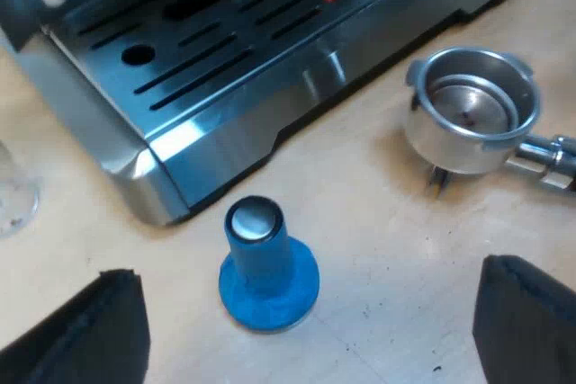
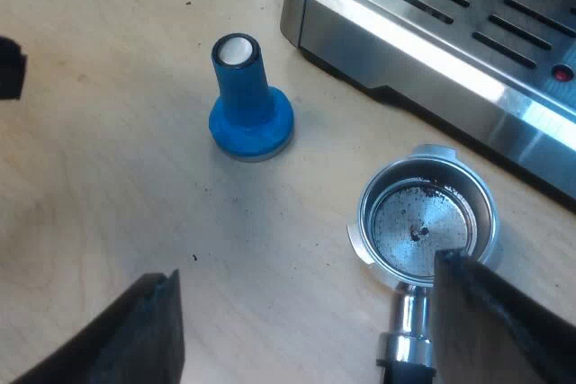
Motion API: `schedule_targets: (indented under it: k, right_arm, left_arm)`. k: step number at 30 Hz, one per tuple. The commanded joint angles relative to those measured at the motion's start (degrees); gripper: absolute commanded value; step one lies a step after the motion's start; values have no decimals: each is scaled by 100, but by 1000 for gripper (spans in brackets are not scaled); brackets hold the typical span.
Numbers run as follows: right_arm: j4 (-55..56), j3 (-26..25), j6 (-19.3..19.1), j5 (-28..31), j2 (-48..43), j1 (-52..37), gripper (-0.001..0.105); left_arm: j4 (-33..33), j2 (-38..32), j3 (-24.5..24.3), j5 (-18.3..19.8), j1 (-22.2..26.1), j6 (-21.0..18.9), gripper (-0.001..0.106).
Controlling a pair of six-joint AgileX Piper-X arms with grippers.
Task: Grind coffee beans and then tamp
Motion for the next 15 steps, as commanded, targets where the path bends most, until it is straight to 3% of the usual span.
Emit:
schedule_targets:
  k: [1,4,15]
  right_arm:
    - [-45,-20,-91,-14,-17,2,60]
    - [-45,-20,-91,-14,-17,2,60]
    - [-45,-20,-91,-4,-17,2,60]
  left_arm:
    - [-178,255,-12,448,432,79,80]
    - [-232,520,-12,838,617,341,80]
    - [-906,1413,40,826,587,482,80]
